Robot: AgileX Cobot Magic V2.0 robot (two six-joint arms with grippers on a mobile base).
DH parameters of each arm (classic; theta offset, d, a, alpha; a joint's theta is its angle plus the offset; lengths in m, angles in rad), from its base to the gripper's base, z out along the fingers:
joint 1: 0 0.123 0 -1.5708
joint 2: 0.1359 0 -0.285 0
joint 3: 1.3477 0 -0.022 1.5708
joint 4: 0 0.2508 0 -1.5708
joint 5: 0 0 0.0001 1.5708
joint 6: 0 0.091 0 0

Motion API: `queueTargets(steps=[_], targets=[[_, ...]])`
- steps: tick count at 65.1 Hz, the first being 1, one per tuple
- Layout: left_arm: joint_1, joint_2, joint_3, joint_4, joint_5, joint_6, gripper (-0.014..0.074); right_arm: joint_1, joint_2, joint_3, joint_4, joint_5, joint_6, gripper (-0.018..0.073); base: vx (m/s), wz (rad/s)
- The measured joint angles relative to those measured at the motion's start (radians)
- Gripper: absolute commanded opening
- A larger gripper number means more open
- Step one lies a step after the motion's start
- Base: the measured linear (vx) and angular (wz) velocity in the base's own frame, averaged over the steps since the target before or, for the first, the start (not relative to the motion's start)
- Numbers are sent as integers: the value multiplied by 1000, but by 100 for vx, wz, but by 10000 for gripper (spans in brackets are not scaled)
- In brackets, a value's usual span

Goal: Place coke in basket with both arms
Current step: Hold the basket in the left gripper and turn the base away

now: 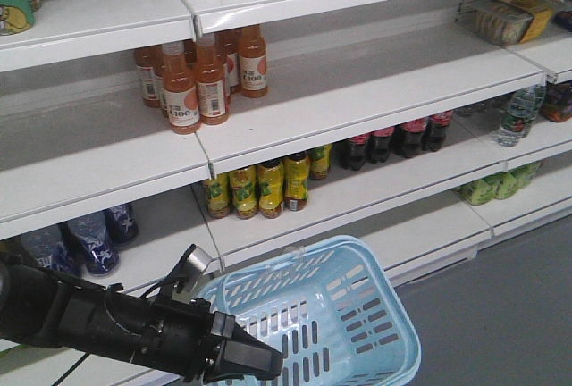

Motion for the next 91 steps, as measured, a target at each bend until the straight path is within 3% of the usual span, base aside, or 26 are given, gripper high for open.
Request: queueTargets(steps=[91], targets=[[0, 0, 0, 0, 0, 0, -8, 0, 0, 0, 0, 0, 0, -9, -3, -38]])
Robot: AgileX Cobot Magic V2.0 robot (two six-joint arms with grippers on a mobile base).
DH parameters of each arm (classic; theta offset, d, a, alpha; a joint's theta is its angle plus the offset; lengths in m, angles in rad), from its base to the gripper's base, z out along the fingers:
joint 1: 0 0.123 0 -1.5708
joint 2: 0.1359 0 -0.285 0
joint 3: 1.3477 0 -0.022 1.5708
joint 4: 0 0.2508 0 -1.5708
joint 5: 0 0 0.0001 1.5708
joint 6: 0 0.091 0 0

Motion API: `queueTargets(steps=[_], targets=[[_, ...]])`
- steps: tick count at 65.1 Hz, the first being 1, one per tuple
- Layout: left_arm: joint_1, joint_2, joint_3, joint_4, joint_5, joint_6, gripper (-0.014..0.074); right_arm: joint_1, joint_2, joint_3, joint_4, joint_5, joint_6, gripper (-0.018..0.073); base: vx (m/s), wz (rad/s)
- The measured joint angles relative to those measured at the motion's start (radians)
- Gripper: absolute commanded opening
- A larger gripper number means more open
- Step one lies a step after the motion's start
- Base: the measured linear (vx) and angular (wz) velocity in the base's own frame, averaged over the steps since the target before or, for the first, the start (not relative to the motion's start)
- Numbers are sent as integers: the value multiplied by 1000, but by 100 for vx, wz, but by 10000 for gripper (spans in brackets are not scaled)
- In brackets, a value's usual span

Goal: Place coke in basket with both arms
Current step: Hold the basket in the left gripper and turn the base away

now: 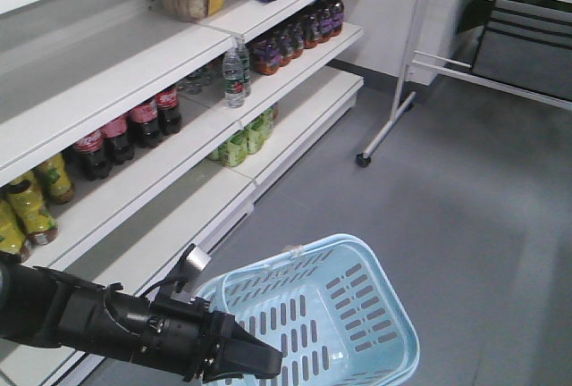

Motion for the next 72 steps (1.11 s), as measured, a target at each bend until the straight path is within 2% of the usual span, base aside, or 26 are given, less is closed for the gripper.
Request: queueTargets(steps=[72], targets=[[0, 0, 0, -1, 0, 0, -8, 0, 0, 0, 0, 0, 0, -9, -1, -35]])
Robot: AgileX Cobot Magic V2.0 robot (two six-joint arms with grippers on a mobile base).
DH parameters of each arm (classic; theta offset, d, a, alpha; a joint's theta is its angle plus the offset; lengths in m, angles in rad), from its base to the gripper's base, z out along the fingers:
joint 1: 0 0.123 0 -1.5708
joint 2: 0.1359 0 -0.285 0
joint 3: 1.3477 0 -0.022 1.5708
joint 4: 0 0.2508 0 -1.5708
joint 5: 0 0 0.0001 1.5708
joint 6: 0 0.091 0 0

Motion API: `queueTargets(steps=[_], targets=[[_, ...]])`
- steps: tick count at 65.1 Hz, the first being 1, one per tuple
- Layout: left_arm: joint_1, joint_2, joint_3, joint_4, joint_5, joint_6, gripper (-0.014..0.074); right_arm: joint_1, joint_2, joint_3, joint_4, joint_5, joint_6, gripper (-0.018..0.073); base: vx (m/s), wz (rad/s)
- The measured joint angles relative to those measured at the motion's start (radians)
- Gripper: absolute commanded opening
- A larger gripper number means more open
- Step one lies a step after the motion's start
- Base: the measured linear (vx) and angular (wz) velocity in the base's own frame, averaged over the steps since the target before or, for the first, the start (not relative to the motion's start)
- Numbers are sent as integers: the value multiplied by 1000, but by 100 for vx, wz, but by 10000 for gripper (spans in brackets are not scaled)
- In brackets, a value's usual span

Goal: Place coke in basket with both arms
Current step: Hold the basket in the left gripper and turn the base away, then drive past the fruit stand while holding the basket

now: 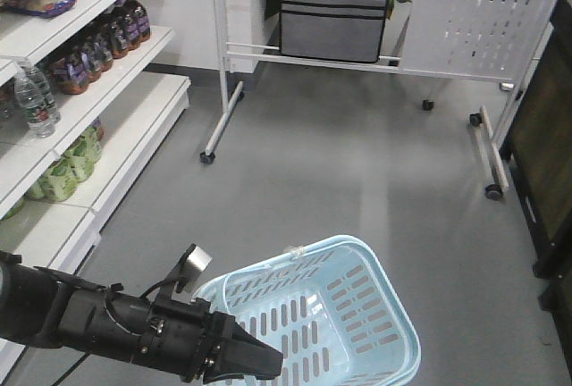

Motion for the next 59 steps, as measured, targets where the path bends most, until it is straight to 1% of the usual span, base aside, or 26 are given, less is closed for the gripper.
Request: queueTargets(steps=[37, 59], targets=[[0, 0, 0, 0, 0, 0, -8, 0, 0, 0, 0, 0, 0, -9, 3, -36], [0, 0, 0, 0, 0, 0, -8, 0, 0, 0, 0, 0, 0, -9, 6, -26]])
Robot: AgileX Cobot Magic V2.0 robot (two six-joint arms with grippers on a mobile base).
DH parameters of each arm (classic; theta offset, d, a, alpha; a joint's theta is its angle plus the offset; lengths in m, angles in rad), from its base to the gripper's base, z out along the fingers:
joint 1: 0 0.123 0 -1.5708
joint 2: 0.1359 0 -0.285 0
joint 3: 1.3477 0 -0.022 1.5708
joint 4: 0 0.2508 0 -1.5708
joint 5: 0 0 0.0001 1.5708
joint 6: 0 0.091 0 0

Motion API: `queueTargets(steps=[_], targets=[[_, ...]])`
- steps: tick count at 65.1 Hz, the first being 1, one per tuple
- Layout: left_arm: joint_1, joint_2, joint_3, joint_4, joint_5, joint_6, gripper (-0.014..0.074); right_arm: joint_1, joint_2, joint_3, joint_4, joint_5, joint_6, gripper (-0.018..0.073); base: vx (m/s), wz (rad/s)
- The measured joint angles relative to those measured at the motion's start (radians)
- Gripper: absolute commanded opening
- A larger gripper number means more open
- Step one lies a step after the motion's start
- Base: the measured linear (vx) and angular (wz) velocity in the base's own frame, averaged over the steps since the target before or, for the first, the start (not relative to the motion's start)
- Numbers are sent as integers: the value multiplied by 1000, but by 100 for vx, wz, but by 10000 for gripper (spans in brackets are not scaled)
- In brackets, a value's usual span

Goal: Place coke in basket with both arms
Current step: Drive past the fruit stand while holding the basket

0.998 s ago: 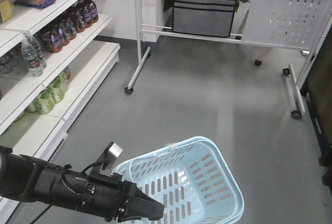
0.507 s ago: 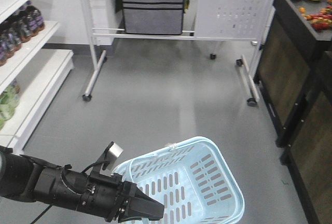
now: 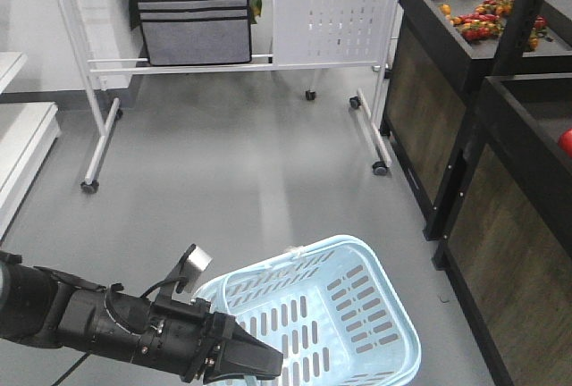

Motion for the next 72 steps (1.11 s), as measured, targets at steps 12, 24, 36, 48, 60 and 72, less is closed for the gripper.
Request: queueTargets(steps=[12, 24, 36, 48, 60, 72], targets=[[0, 0, 0, 0, 0, 0, -8, 0, 0, 0, 0, 0, 0, -9, 9, -14], [0, 0, 0, 0, 0, 0, -8, 0, 0, 0, 0, 0, 0, -9, 12, -3], [0, 0, 0, 0, 0, 0, -8, 0, 0, 0, 0, 0, 0, -9, 16, 9], [0, 0, 0, 0, 0, 0, -8, 0, 0, 0, 0, 0, 0, -9, 21, 16], [0, 0, 0, 0, 0, 0, -8, 0, 0, 0, 0, 0, 0, -9, 22, 12], [0, 0, 0, 0, 0, 0, -8, 0, 0, 0, 0, 0, 0, -9, 21, 5]])
